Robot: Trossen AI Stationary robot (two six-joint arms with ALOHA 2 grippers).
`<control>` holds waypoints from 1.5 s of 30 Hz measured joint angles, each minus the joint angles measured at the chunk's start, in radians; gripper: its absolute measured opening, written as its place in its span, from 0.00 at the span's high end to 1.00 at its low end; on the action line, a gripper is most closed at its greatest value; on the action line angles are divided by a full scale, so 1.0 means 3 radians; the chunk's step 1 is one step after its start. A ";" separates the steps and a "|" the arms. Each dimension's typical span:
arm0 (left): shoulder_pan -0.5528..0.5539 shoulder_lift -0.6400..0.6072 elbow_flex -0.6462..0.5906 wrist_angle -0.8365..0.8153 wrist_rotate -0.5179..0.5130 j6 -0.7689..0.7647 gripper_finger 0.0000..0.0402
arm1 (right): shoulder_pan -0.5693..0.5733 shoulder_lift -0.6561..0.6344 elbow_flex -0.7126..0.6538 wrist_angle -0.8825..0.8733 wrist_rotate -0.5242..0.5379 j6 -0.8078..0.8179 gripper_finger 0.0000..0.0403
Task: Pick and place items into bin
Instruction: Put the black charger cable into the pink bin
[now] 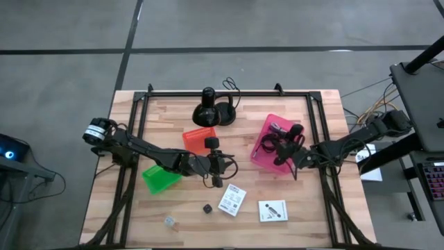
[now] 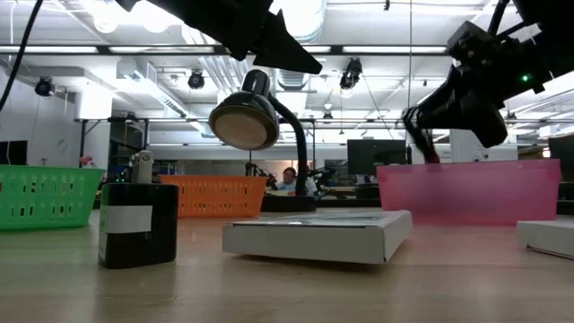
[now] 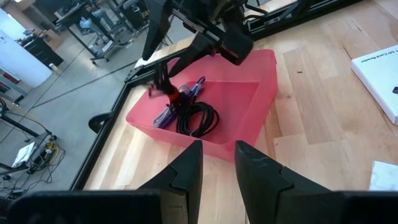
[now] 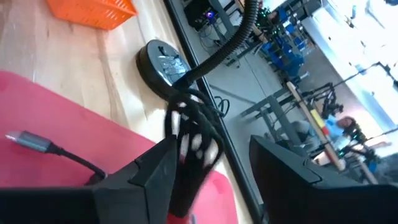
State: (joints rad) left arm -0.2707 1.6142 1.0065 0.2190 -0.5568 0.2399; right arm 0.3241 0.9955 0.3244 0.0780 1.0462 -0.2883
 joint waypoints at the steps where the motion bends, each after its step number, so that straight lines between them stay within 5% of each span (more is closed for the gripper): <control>1: 0.0000 0.0000 0.0000 -0.0001 0.0000 0.0001 0.81 | 0.0000 0.0014 0.0000 0.0016 0.0002 -0.0069 0.53; 18: 0.0001 0.0000 0.0000 -0.0017 0.0000 0.0002 0.81 | 0.0003 0.0020 0.0277 0.0029 0.0002 -0.0483 0.51; 27: 0.0000 0.0000 0.0000 -0.0017 0.0000 0.0002 0.81 | 0.0003 0.0020 0.0445 0.0048 -0.0015 0.0354 0.52; 30: 0.0001 0.0000 0.0000 -0.0017 0.0000 0.0001 0.81 | 0.0003 0.0020 0.0404 0.0033 -0.0298 0.0309 0.53; 36: 0.0001 0.0000 0.0000 -0.0050 0.0000 0.0000 0.81 | -0.0012 0.0026 0.0272 0.0021 -0.1395 0.0074 0.53; 45: 0.0001 0.0000 0.0000 -0.0063 0.0000 -0.0001 0.81 | -0.0320 0.0212 0.0257 -0.0208 -0.1699 0.0187 0.66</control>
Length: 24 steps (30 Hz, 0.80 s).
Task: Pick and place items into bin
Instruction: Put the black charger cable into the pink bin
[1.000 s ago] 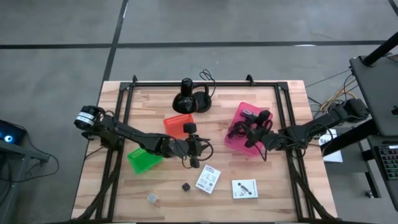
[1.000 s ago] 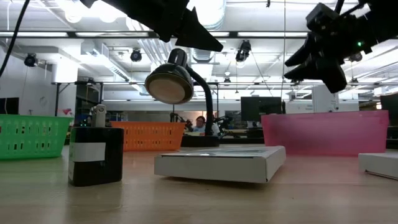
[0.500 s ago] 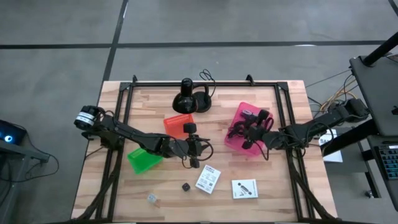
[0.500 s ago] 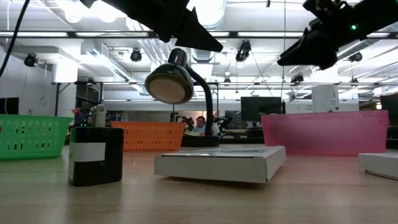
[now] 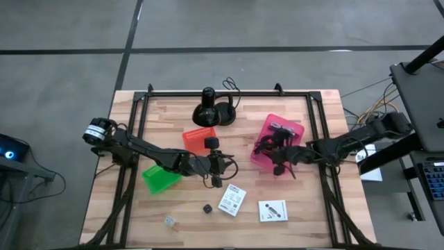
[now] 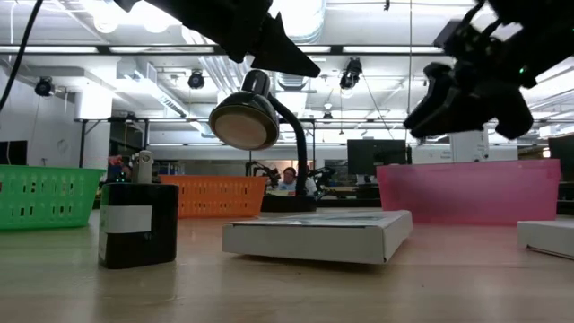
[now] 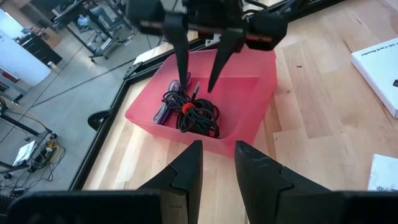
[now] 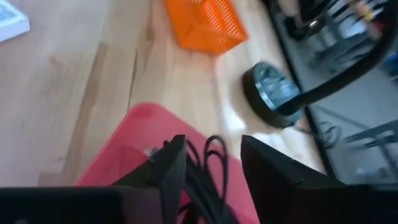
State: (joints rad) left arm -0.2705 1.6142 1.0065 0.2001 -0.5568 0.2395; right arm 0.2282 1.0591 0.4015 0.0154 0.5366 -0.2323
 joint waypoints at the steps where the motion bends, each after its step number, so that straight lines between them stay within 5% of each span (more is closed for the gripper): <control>1: 0.0000 0.0000 0.0000 0.0000 0.0000 0.0000 0.81 | -0.0060 0.0032 0.0000 0.0003 -0.0087 0.0004 0.68; 13: 0.0001 0.0000 0.0000 0.0000 0.0000 0.0001 0.81 | -0.0660 0.0406 0.0000 0.0078 -0.0444 -0.0017 0.85; 24: 0.0000 0.0000 0.0000 -0.0001 0.0000 0.0000 0.81 | -0.0845 0.0559 0.0001 -0.0066 -0.1062 -0.0086 0.91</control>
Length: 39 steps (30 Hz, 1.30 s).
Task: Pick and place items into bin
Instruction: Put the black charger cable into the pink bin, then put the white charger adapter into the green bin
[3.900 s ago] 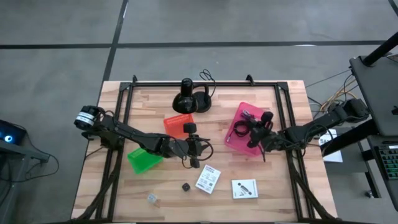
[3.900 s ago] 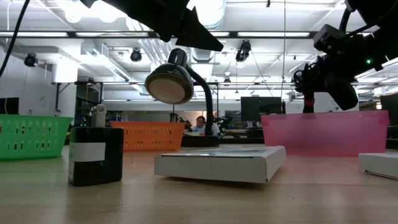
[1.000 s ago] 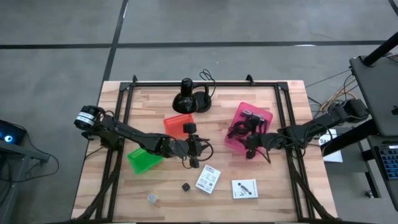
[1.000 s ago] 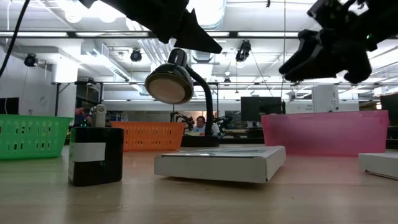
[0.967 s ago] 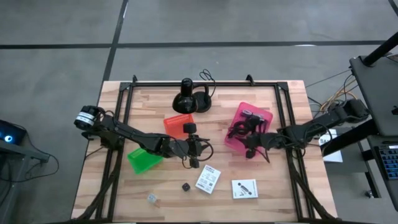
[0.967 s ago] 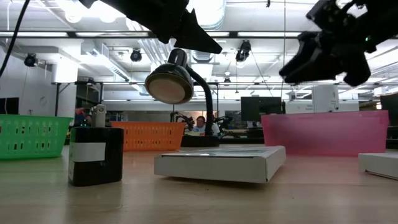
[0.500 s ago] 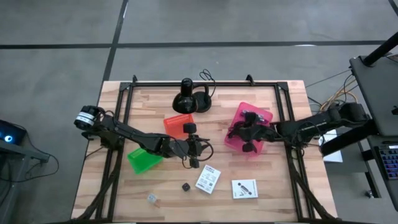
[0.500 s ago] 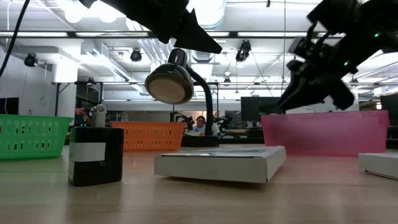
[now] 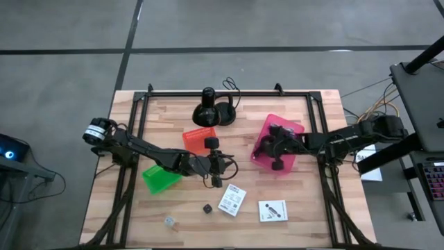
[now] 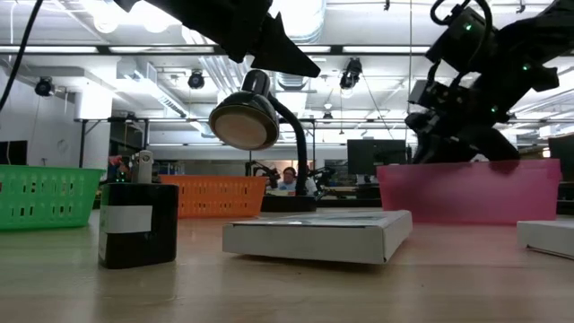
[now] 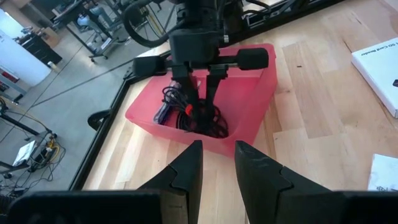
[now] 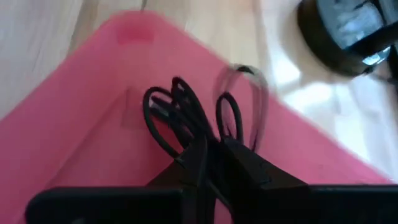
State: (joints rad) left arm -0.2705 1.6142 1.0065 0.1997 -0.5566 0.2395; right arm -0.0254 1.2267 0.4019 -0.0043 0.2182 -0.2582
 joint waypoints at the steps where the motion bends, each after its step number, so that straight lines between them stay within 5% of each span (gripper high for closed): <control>1: 0.0001 0.0000 0.0000 0.0000 0.0000 0.0000 0.81 | -0.0004 -0.0012 0.0000 -0.0073 -0.0023 0.0020 0.91; 21: 0.0001 0.0000 0.0000 -0.0032 0.0000 0.0002 0.81 | 0.0012 -0.0505 0.0201 -0.0169 0.0328 0.0218 0.91; 28: 0.0000 -0.0001 0.0000 -0.0034 0.0000 0.0002 0.81 | 0.0122 -0.0843 -0.0206 0.0746 -0.0188 0.0231 0.91; 39: 0.0000 -0.0003 0.0000 -0.0052 0.0000 0.0002 0.81 | 0.0156 -0.1299 -0.0670 0.1642 -0.0376 0.0163 0.91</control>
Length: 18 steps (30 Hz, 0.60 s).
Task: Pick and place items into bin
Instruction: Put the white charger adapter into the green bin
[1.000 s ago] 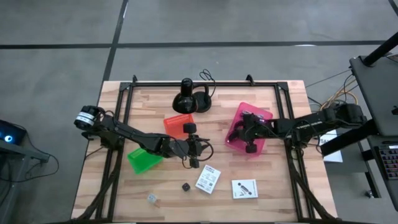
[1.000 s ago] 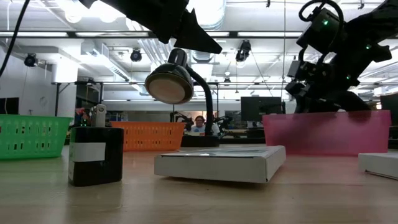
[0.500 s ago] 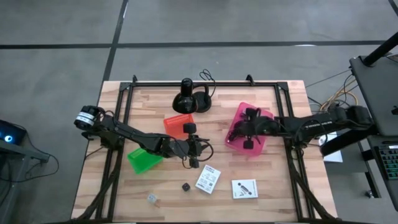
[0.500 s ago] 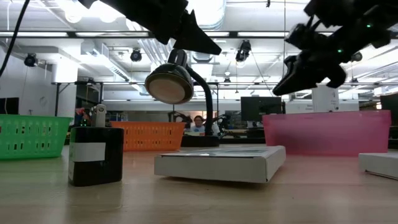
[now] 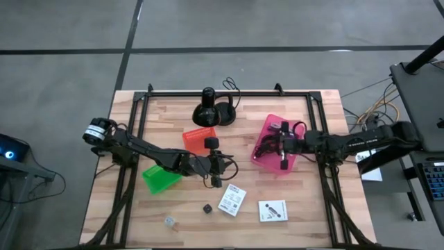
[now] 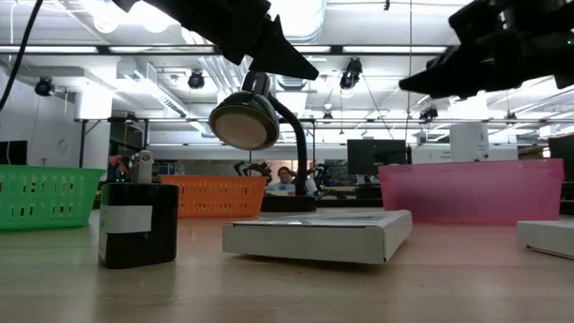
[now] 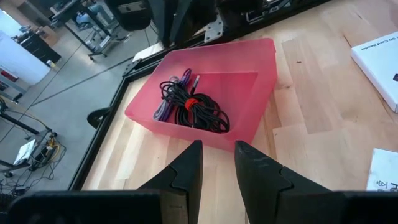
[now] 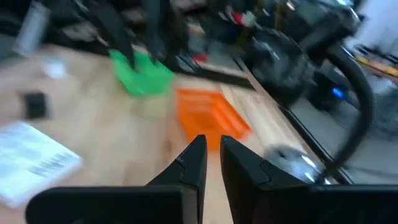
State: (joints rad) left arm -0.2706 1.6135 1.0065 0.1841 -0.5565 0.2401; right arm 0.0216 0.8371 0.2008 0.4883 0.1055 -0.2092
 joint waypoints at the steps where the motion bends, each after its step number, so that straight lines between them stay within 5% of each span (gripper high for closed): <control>1: 0.0000 0.0000 0.0000 0.0000 0.0001 0.0000 0.81 | 0.0000 -0.0022 -0.0044 0.0106 -0.0146 0.0002 0.91; 6: 0.0000 0.0000 0.0000 0.0001 0.0001 0.0000 0.81 | 0.0001 -0.0106 -0.0190 0.0751 -0.0845 0.0025 0.91; 18: 0.0000 0.0000 0.0000 0.0062 0.0049 0.0008 0.81 | 0.0000 -0.0056 -0.0216 0.0738 -0.0877 0.0058 0.91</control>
State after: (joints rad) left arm -0.2707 1.6135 1.0065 0.2026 -0.5420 0.2424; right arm 0.0216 0.8204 0.1360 0.7097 -0.1577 -0.1917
